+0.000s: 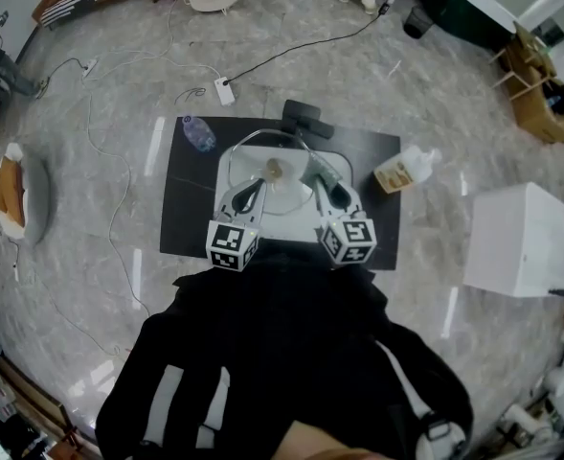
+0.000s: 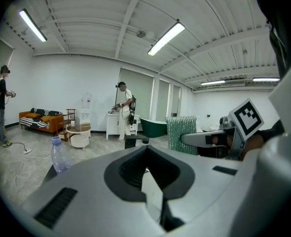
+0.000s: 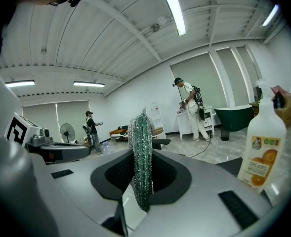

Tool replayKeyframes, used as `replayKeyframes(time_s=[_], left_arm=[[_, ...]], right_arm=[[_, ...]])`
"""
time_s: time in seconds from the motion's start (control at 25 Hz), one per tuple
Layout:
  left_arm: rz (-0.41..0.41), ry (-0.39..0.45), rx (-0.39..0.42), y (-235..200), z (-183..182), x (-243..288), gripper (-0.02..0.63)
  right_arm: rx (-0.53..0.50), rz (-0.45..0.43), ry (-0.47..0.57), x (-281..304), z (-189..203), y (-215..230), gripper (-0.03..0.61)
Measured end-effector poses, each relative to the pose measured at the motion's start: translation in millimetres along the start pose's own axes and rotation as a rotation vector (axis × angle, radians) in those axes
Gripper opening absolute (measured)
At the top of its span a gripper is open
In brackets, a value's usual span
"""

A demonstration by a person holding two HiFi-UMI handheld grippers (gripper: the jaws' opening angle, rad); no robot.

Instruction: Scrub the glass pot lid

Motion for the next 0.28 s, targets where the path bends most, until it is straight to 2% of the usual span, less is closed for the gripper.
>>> replayKeyframes(time_s=[0.28], left_arm=[[-0.001,0.000,-0.001,0.8,3.6,-0.8,0.003]], right_arm=[[-0.005,0.003,0.020,-2.3,-4.8,-1.0,0.066]])
Point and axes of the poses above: the fingertips, and each gripper's own axes: x forward along the fingers, y to its right, z out of its underside, the point moved 7 cm from there along -x, backward along the fingers, and after that the axes turned 11 degrees about -z, right-handed, at the moved point
